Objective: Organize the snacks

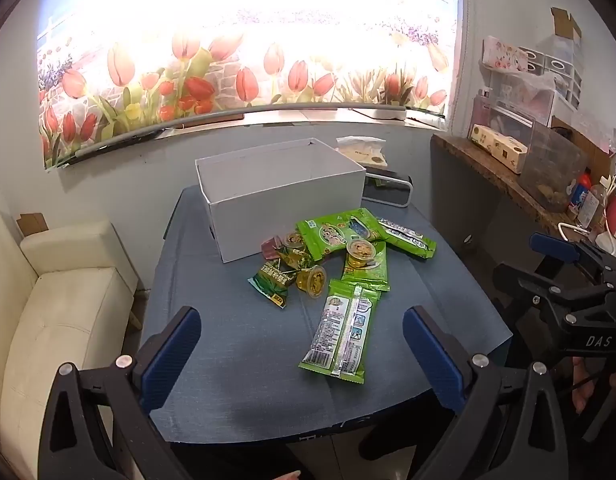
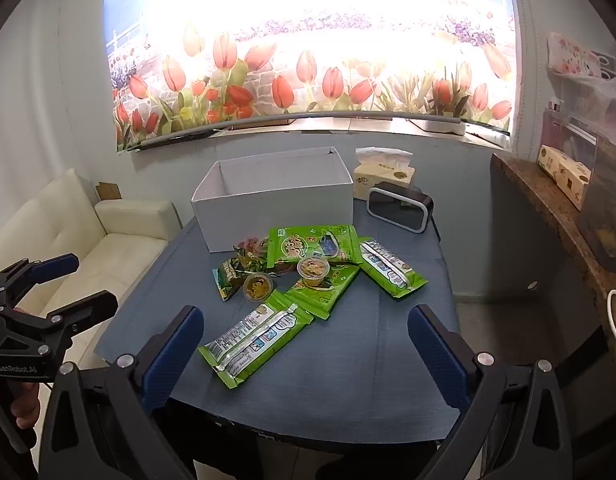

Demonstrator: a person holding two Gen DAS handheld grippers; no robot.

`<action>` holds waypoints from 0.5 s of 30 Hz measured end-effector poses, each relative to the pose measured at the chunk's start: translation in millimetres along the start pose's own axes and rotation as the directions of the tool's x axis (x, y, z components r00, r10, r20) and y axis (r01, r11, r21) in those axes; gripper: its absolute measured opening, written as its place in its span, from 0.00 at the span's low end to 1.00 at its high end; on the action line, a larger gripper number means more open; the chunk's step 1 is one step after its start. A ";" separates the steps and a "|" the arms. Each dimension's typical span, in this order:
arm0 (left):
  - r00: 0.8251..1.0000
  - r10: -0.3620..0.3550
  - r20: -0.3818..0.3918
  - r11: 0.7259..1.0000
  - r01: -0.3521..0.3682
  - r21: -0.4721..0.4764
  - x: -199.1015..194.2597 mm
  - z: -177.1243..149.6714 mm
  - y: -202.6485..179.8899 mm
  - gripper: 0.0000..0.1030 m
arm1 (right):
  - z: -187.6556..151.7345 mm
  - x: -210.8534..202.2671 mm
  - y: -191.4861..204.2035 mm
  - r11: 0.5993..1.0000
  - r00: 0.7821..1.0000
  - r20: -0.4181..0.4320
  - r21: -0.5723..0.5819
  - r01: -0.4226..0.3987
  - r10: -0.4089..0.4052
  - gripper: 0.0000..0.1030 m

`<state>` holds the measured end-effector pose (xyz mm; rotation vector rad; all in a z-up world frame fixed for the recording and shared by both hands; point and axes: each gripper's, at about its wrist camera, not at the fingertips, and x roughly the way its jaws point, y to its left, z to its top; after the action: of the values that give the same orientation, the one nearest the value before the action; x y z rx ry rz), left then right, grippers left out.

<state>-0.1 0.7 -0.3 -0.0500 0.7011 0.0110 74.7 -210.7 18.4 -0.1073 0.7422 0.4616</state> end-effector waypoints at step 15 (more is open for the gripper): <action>1.000 0.010 -0.008 1.000 -0.010 0.007 2.9 -0.7 0.6 1.00 | 1.0 -2.9 -1.7 1.000 1.000 0.013 0.006 -0.002 0.002 1.00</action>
<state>1.7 1.3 -2.7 -0.0397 0.7094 0.0184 74.2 -213.1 20.9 -0.0982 0.7312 0.4621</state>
